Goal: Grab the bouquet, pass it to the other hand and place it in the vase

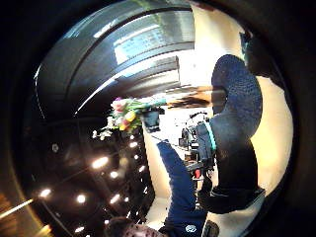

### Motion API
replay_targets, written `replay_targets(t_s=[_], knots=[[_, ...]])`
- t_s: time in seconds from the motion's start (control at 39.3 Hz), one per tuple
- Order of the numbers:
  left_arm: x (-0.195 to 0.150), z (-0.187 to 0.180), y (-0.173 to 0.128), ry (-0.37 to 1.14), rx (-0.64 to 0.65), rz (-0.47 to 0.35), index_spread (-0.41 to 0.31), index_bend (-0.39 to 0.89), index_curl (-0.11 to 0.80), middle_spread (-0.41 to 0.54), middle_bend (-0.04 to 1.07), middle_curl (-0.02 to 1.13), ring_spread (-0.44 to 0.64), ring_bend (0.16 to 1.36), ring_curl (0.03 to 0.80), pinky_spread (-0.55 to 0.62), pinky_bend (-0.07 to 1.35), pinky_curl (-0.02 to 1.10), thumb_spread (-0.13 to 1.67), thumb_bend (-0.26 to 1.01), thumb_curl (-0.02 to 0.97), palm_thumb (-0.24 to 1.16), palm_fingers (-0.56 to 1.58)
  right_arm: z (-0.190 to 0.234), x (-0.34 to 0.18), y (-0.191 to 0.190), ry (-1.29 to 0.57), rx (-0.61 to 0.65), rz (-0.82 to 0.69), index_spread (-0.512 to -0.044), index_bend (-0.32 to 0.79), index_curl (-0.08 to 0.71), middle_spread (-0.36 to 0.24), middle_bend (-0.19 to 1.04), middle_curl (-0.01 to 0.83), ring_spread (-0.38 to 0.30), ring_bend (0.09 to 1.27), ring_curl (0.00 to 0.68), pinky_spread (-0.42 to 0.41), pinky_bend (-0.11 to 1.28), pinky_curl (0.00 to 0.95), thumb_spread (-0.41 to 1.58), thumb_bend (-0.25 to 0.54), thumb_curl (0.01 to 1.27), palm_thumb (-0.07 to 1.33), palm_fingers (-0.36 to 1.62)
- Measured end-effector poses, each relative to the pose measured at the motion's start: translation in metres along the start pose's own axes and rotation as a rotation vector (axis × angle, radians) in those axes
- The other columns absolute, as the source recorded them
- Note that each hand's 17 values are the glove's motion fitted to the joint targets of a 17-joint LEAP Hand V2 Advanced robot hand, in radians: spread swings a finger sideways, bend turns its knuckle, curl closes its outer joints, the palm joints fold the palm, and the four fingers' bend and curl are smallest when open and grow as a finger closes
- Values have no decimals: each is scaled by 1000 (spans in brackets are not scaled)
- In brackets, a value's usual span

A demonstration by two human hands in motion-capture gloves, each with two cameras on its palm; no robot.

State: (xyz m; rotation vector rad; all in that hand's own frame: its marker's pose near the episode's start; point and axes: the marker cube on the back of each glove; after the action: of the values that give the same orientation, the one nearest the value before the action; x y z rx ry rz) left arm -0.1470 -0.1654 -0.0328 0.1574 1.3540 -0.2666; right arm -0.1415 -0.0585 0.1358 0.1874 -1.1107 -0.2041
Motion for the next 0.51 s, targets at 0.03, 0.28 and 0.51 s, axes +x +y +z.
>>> replay_targets(t_s=[0.03, 0.28, 0.51], knots=[[-25, 0, 1, -53, -61, -29, -49, -18, 505, 17, 192, 581, 68, 403, 547, 273, 339, 380, 627, -125, 641, 603, -210, -1, 0, 3, -13, -13, 26, -234, 158, 383, -95, 187, 425, -117, 319, 413, 230, 183, 341, 1206, -15, 367, 740, 770], [-111, -13, 48, -133, -163, -43, 73, 18, 304, 299, 126, 343, 402, 429, 383, 454, 377, 320, 799, -45, 529, 540, -224, -14, 22, 10, 7, 5, 119, -226, 168, 391, -90, 186, 423, -114, 299, 407, 229, 178, 331, 1208, -10, 375, 768, 774], [-106, -28, 52, -263, -157, -71, 95, 53, 226, 376, 146, 298, 505, 461, 369, 502, 384, 323, 854, -33, 469, 529, -213, -10, 18, 18, -59, -56, 81, -223, 168, 398, -87, 184, 419, -113, 292, 405, 229, 177, 323, 1207, -9, 383, 790, 779]])
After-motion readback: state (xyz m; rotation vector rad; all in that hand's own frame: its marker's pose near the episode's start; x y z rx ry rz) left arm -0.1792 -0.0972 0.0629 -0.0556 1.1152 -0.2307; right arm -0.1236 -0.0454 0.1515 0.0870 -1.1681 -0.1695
